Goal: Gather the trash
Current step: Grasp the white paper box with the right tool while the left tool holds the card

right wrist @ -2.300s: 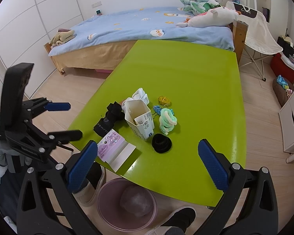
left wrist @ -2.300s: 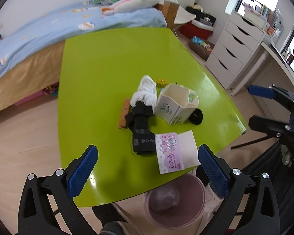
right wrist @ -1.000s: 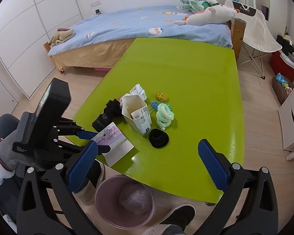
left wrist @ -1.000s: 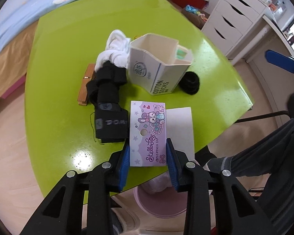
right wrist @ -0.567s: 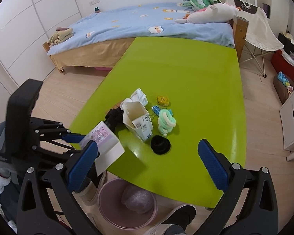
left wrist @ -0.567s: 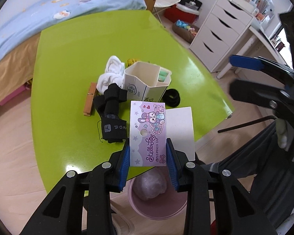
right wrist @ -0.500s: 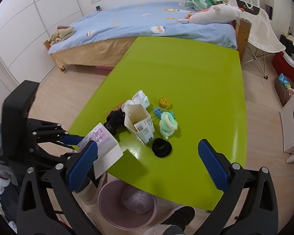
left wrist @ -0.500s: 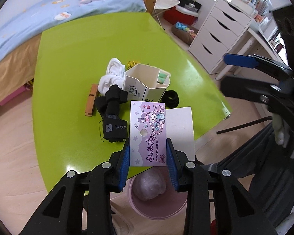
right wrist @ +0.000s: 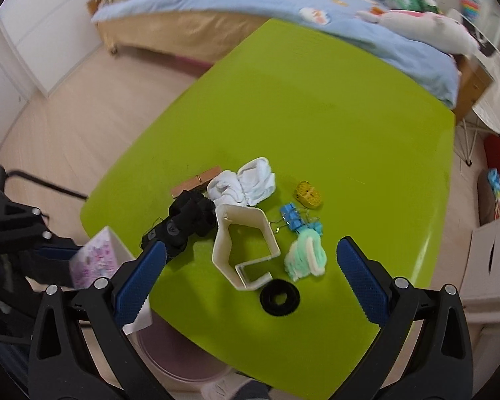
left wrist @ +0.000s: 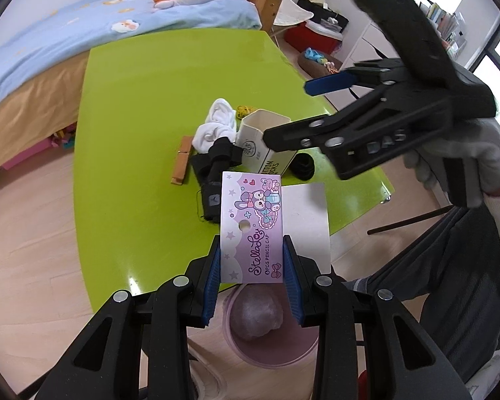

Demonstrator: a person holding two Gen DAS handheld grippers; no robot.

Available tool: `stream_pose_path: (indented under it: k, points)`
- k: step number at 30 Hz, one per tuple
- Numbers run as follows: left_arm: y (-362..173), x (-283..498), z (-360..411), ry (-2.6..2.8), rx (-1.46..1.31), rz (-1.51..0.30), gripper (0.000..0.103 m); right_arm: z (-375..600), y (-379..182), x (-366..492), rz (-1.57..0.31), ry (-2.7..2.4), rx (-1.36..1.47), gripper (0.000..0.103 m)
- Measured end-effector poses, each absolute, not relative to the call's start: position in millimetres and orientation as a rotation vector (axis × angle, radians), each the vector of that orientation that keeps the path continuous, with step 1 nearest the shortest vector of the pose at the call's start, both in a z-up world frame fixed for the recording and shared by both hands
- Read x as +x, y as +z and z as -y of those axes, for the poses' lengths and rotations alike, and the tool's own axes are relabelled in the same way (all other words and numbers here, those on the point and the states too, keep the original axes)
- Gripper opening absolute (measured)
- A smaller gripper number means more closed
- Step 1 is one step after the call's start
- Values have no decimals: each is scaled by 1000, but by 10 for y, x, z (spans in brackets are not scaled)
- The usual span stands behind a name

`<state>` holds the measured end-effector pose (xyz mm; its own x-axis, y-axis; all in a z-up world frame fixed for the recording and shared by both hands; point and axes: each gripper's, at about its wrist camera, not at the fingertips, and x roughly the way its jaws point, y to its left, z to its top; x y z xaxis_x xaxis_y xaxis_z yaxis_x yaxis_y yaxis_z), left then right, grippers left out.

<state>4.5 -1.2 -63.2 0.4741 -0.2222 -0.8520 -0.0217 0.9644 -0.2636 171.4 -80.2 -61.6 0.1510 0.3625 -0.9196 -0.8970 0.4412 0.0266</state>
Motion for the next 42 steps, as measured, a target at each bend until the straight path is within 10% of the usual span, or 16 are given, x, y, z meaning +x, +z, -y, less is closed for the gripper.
stream_pose_path:
  k: [4,14,42]
  points:
    - [-629,12,-31,-117,-263,-1069,34,664,-767,1717,-1098,1008,-691,97]
    - [-616,-7,-44,-118,-269,-1064,34,639,-906,1744,-1103,981,-737,36]
    - [-361,-355,428,-133,-175,-1059,34,2224,61,853,-912,984,-318,33]
